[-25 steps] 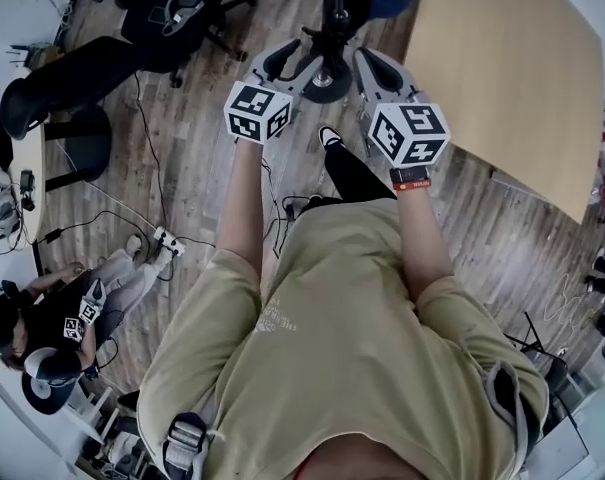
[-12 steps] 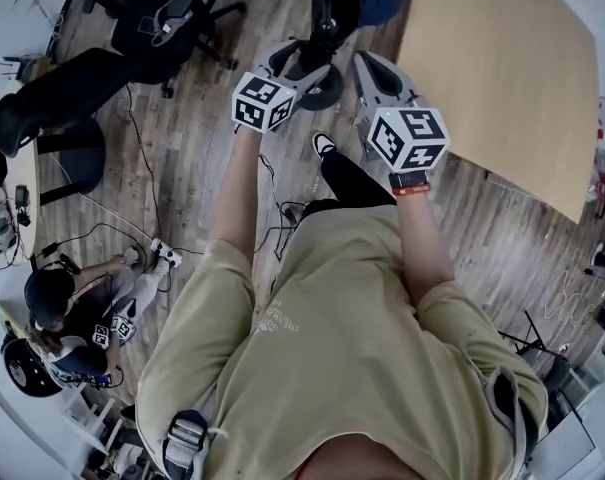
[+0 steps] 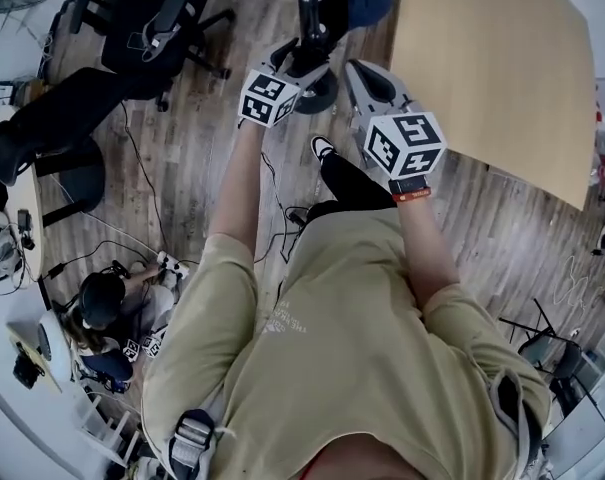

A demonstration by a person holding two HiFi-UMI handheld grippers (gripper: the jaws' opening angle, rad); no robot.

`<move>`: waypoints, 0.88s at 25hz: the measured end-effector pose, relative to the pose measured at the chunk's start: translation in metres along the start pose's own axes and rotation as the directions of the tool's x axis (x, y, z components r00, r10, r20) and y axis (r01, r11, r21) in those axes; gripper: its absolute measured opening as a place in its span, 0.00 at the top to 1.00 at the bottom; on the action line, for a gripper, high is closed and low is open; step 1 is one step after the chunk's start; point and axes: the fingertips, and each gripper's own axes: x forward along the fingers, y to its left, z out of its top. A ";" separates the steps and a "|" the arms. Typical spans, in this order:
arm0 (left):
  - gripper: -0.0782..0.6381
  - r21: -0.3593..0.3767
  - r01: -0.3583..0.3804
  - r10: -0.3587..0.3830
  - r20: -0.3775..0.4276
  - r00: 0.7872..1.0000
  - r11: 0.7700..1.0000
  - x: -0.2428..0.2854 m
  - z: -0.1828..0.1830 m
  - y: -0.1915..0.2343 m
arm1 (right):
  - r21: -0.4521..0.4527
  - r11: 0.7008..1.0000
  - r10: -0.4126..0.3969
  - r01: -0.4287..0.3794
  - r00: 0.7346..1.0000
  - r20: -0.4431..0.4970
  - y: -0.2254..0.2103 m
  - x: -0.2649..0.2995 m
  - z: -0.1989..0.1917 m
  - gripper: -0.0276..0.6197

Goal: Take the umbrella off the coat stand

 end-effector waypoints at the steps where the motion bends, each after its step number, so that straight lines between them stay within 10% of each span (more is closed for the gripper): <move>1: 0.44 0.007 0.004 -0.003 -0.006 1.000 1.000 0.004 0.000 0.001 | 0.003 1.000 -0.001 0.001 1.000 0.000 -0.001 0.001 0.000 0.93; 8: 0.63 -0.058 -0.007 0.005 -0.039 0.999 0.998 0.015 -0.002 0.010 | 0.048 0.999 -0.003 0.003 1.000 0.003 -0.005 0.002 -0.004 0.93; 22: 0.67 -0.059 -0.043 0.042 -0.009 0.999 0.997 -0.005 0.020 -0.004 | 0.072 0.997 0.010 -0.012 1.000 0.022 -0.007 -0.004 0.004 0.93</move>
